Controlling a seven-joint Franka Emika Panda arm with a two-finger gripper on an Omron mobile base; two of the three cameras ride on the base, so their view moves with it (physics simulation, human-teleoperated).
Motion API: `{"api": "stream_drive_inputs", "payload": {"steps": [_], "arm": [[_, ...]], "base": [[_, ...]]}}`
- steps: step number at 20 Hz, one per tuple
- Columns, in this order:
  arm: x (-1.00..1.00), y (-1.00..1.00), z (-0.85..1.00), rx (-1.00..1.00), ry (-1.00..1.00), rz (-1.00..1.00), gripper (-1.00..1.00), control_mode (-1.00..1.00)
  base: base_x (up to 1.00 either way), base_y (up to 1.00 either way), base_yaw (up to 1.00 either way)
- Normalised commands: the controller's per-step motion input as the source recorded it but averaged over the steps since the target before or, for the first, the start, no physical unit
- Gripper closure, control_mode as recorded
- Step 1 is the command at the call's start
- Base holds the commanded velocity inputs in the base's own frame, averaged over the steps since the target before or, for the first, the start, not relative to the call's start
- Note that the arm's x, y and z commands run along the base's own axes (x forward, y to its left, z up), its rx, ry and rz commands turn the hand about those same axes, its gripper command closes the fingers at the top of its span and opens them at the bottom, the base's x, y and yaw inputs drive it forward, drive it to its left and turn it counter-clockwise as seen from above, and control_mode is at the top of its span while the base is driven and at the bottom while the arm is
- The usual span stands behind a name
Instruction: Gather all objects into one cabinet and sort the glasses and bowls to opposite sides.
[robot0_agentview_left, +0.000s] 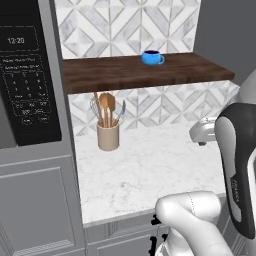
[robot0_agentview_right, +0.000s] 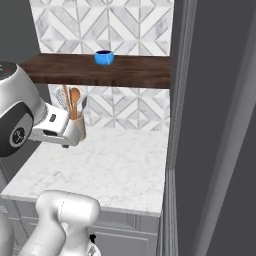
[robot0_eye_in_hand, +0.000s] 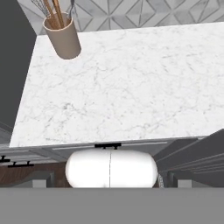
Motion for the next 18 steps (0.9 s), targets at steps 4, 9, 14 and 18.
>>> {"api": "stream_drive_inputs", "payload": {"steps": [4, 9, 14, 18], "arm": [[0.00, 0.00, 0.00, 0.00, 0.00, 0.00, -1.00, 1.00], [0.01, -0.04, 0.02, 0.00, -0.05, 0.00, -1.00, -1.00], [-0.04, -0.12, 0.41, 0.00, -0.25, 0.00, -1.00, -1.00], [0.00, -0.12, 0.52, 0.00, -0.27, 0.00, -1.00, -1.00]], "base": [[0.46, -0.02, 0.05], [0.01, -0.01, 0.00], [0.00, 0.00, 0.00], [0.00, 0.00, 0.00]]}}
